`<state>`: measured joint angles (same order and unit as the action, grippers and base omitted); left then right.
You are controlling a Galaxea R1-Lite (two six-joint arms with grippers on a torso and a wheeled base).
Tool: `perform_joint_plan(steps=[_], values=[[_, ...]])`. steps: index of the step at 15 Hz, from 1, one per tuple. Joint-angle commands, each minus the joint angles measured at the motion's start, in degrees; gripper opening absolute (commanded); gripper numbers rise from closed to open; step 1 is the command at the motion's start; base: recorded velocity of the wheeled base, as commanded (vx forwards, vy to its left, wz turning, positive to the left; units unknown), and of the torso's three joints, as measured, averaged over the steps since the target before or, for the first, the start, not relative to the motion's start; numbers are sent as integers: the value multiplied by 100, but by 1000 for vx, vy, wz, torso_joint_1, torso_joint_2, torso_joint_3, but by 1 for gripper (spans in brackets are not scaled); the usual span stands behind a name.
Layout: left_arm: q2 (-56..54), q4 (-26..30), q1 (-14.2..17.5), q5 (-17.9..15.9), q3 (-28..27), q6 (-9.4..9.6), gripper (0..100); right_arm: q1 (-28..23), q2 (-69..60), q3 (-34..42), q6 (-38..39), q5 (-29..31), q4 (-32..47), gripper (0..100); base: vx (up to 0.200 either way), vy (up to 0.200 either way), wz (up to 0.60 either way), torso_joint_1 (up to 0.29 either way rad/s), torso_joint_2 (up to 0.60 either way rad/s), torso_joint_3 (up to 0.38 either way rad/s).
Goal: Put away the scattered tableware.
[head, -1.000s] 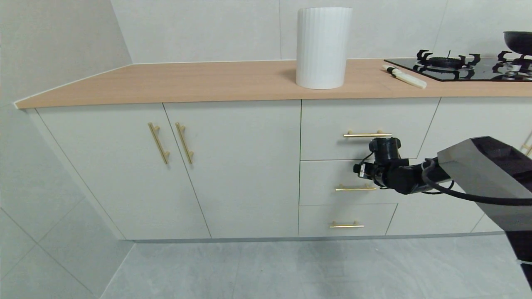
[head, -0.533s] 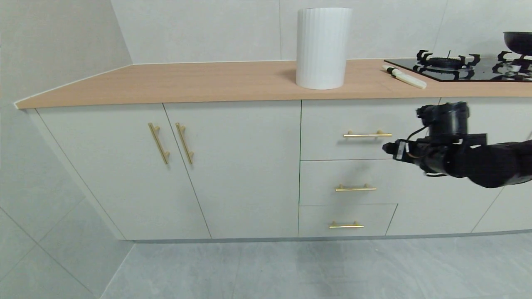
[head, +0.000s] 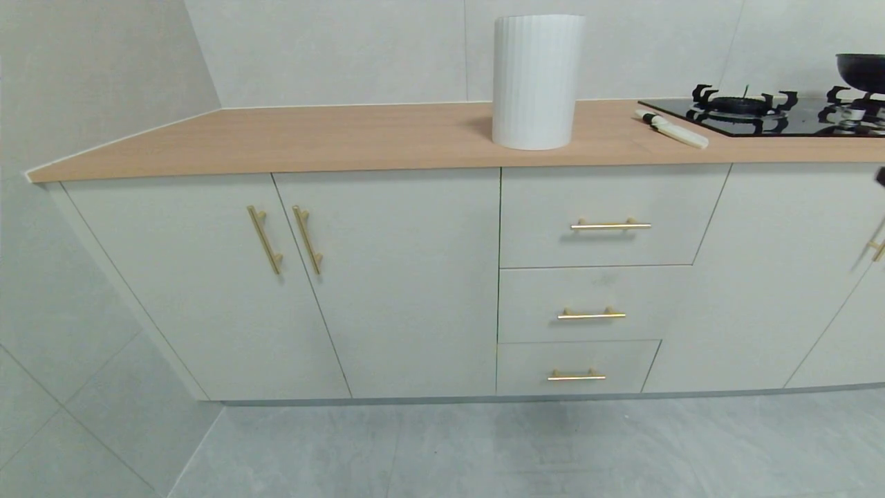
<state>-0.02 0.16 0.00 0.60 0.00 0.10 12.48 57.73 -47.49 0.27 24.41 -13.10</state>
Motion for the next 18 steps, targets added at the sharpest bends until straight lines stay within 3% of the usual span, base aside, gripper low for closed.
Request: perform_joint_plan(steps=[1,4,8,10,12,15,18], values=[[2,2,0,2,0,-1,100,-53,-2249,416,-589,170,660,100,0,0,0,0,0,0],[2,2,0,2,0,-1,100,-616,-3690,759,-1082,135,1249,100,0,0,0,0,0,0],[2,2,0,2,0,-1,100,-774,-4965,1111,-1099,126,2058,100,0,0,0,0,0,0],[2,2,9,2,0,-1,100,-1090,-5431,1216,-1082,64,2462,100,0,0,0,0,0,0],[2,2,9,2,0,-1,100,-1160,-5659,1392,-1082,-191,2488,100,0,0,0,0,0,0],[2,2,0,2,0,-1,100,-1222,-5773,2499,-660,-683,2295,100,0,0,0,0,0,0],[2,2,0,2,0,-1,100,-1222,-5773,3783,35,-1878,1662,100,0,0,0,0,0,0]])
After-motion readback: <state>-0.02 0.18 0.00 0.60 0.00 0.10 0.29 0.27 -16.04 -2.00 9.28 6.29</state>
